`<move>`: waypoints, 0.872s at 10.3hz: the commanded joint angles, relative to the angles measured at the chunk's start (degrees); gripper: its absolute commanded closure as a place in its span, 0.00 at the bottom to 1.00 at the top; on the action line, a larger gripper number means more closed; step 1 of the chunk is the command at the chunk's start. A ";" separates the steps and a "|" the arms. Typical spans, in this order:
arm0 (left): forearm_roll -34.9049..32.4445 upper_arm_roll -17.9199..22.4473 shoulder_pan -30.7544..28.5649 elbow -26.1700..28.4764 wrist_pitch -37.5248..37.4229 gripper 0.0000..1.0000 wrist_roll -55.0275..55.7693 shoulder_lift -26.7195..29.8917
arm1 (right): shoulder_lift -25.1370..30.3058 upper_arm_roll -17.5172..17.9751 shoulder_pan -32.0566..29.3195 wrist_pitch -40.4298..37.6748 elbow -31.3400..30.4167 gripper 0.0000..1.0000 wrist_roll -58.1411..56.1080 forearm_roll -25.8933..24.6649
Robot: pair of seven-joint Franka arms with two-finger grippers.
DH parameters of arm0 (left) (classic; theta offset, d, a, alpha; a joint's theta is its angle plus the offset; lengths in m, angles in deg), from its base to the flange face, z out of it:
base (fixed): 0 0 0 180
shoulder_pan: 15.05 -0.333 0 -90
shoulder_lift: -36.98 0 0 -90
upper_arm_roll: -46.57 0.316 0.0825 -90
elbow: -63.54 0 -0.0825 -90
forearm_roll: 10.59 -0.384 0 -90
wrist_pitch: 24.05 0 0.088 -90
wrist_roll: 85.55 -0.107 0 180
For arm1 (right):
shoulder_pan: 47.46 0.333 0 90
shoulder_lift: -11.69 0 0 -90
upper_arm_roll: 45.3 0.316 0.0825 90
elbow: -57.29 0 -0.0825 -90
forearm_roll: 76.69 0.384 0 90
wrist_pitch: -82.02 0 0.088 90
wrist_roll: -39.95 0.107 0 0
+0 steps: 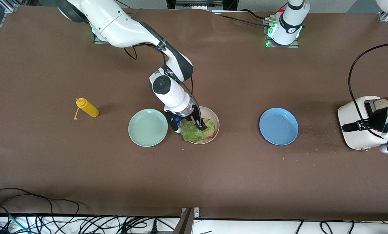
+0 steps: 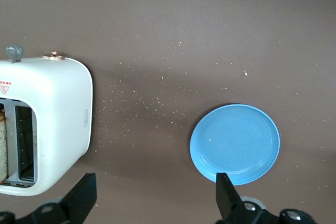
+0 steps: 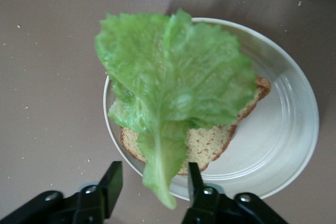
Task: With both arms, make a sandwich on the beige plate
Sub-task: 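Lower the lettuce onto the bread and open the right gripper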
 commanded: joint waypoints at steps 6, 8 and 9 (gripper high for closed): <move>-2.02 -0.08 -0.50 -0.04 -0.68 0.00 0.17 0.81 | 5.95 -0.25 -6.64 -25.63 10.76 0.00 -1.60 0.70; -2.02 -0.08 -0.50 -0.04 -0.68 0.00 0.17 0.81 | 9.74 -0.24 -10.51 -33.36 10.68 0.00 -10.71 0.79; -2.02 -0.08 -0.50 -0.04 -0.68 0.00 0.17 0.81 | 11.32 -0.16 -12.88 -37.49 10.68 0.00 -15.36 0.88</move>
